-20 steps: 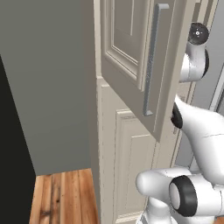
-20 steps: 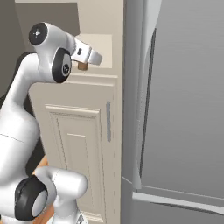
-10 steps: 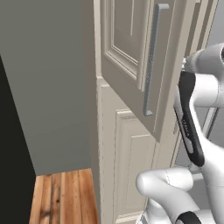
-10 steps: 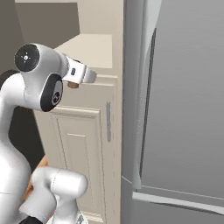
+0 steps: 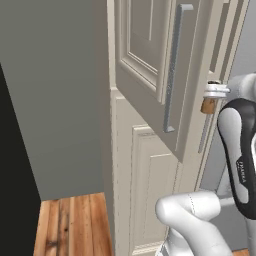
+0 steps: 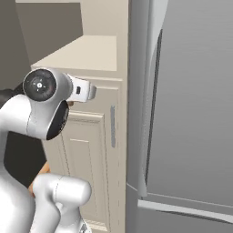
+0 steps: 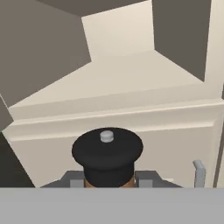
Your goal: Retrieve the shaker from the cabinet and place it next the steak on a plate on the dining table.
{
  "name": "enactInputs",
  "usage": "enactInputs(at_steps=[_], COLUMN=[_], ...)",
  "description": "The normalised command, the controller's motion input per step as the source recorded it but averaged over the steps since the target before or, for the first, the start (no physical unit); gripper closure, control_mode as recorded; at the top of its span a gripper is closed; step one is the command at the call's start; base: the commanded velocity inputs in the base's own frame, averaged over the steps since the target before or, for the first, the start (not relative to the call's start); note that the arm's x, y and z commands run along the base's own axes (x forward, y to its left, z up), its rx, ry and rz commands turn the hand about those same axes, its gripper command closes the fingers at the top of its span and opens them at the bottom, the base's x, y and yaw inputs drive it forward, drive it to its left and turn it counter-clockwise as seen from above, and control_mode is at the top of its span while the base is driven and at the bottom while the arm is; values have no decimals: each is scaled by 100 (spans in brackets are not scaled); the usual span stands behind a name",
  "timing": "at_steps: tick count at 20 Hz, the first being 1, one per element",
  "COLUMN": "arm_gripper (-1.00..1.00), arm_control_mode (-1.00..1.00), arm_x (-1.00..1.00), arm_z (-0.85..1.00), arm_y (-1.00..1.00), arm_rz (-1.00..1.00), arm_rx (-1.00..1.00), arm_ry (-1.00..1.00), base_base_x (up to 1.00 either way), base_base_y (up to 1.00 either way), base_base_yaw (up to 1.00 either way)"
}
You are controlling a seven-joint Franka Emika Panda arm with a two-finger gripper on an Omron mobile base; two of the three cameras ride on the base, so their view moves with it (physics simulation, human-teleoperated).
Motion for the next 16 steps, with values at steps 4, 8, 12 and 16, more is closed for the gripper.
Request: enactInputs(at_steps=[4,8,12,16], arm_gripper=[100,100,100,100], arm_control_mode=[-100,-100,-100,-100], arm_x=[-40,-40,-19,-23], arm_z=[-3,0,-2,-1], arm_y=[9,2,18,12], arm_rz=[0,0,0,0], arm_rx=[0,-2,-4,-5], arm_ry=[-2,-1,0,-1], base_base_x=[0,0,0,0], base_base_y=[0,0,0,0], base_base_yaw=[0,0,0,0])
